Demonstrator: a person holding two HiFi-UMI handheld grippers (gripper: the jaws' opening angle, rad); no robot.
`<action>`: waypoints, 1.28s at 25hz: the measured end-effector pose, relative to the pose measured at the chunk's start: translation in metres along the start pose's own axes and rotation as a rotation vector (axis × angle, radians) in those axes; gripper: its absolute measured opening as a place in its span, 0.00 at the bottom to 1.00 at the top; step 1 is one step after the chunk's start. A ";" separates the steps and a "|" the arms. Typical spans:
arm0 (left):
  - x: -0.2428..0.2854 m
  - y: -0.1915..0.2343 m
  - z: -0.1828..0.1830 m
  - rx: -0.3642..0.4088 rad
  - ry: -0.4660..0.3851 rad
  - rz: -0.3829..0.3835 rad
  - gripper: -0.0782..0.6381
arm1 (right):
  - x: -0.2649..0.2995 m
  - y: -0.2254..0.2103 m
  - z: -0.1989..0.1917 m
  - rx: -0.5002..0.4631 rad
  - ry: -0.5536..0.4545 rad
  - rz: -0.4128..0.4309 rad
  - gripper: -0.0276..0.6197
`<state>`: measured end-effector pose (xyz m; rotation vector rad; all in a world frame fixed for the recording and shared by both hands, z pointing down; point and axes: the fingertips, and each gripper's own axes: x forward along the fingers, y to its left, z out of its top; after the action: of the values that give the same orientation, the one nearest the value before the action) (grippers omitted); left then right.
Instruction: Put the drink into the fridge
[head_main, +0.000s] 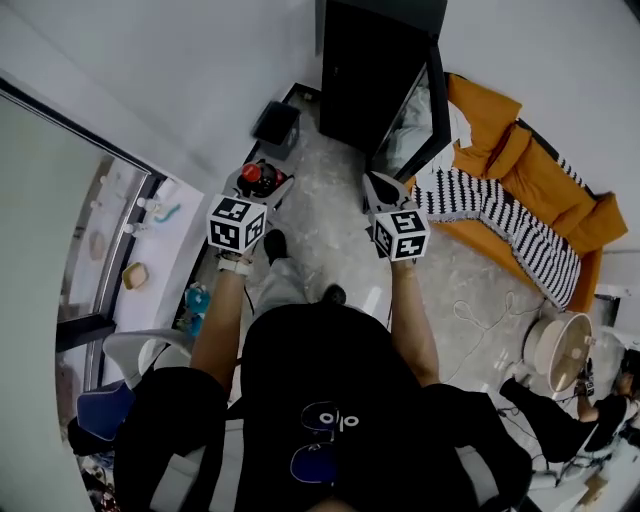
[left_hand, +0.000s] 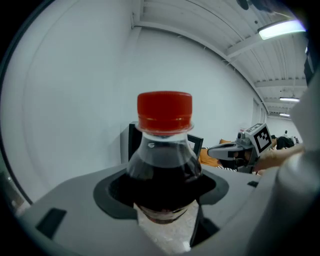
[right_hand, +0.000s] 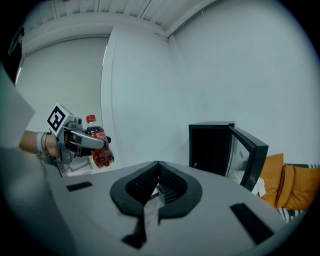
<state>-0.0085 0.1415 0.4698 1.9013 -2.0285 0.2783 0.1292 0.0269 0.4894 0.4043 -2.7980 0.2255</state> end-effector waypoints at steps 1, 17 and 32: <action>0.008 0.007 0.003 0.003 -0.002 -0.016 0.54 | 0.008 -0.001 0.003 -0.015 0.005 -0.012 0.05; 0.122 0.137 0.060 0.115 0.011 -0.273 0.54 | 0.154 -0.024 0.073 0.008 -0.002 -0.206 0.05; 0.174 0.195 0.065 0.123 0.064 -0.412 0.54 | 0.209 -0.033 0.074 0.106 0.034 -0.341 0.05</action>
<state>-0.2172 -0.0272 0.4937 2.2949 -1.5617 0.3570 -0.0724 -0.0717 0.4906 0.8815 -2.6360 0.2989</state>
